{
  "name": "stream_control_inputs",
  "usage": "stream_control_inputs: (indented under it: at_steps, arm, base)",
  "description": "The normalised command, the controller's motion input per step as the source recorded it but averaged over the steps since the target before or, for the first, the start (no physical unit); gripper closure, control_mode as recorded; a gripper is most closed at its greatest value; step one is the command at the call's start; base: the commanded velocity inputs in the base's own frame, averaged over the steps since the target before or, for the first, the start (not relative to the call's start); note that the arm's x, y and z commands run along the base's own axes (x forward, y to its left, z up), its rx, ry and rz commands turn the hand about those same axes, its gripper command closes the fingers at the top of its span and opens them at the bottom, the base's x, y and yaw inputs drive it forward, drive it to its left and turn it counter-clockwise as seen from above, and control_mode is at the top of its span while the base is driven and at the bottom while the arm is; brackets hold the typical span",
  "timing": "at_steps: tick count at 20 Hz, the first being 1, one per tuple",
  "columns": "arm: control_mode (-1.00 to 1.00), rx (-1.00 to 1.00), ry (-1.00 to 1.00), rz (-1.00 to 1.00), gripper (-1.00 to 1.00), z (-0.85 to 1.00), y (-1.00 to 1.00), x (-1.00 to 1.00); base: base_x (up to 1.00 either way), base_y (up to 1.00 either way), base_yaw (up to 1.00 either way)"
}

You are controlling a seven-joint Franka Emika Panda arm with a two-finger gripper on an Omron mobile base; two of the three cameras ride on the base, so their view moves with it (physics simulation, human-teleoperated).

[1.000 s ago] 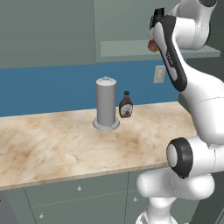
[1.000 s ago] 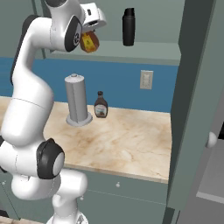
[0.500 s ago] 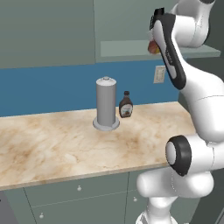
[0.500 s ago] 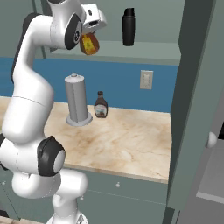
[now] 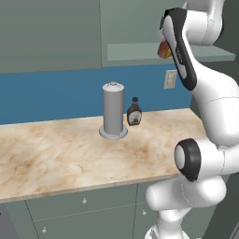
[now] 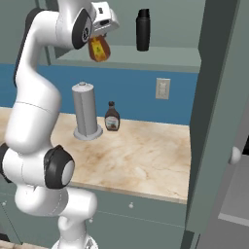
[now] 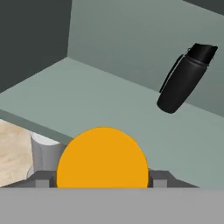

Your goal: Pick the bar and honey bottle from the counter and place them in the cabinets closest to them.

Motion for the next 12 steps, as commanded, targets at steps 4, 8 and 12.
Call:
stream_control_inputs:
  at_steps: [4,8,12]
  arm:
    - [-1.0,0.0,0.0,0.0,1.0,0.0,0.0,0.2]
    - [-1.0,0.0,0.0,-0.01,1.0,0.0,0.01,0.37]
    - [-1.0,0.01,0.0,-0.03,1.0,0.0,0.06,0.47]
  base:
    - [0.0,0.0,0.0]
    - [0.0,0.0,0.0]
    - [0.0,0.0,0.0]
